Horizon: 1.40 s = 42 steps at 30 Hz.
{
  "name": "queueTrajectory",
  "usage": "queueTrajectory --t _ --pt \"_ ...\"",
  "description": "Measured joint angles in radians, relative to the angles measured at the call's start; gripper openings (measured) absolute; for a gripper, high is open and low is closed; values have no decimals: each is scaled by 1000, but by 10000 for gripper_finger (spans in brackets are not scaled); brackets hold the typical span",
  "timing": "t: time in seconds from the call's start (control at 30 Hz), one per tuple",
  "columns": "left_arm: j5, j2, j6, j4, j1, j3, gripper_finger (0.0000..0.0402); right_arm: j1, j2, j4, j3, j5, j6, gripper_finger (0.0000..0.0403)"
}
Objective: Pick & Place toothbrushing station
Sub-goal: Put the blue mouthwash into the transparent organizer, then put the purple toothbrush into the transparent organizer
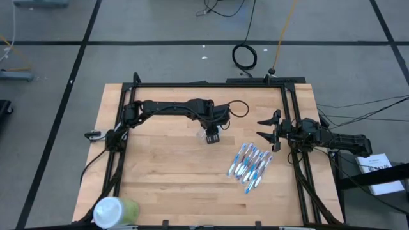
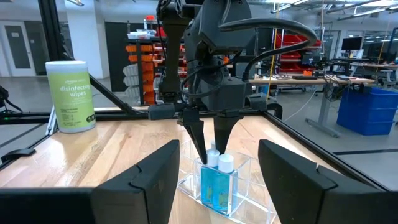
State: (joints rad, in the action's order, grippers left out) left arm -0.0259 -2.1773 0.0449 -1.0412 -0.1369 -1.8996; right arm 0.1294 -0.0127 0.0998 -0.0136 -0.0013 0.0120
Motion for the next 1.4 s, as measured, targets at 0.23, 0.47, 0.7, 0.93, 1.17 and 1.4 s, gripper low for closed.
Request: queueTrajectory --t 0.23,0.47,0.7,0.93,1.17,1.4 --pt "17 0 -71 0 2 0 120 0 0 0 0 0 0 212" --pt "18 0 -91 -3 2 0 120 0 0 0 0 0 0 212" --pt "33 -2 -23 -6 0 2 150 0 0 0 0 0 0 212" --pt "31 -2 12 -9 -2 2 236 0 0 0 0 0 0 212" --pt "26 21 10 -24 0 -4 278 0 0 0 0 0 0 212" --pt "26 69 3 -27 0 -7 283 0 0 0 0 0 0 212"
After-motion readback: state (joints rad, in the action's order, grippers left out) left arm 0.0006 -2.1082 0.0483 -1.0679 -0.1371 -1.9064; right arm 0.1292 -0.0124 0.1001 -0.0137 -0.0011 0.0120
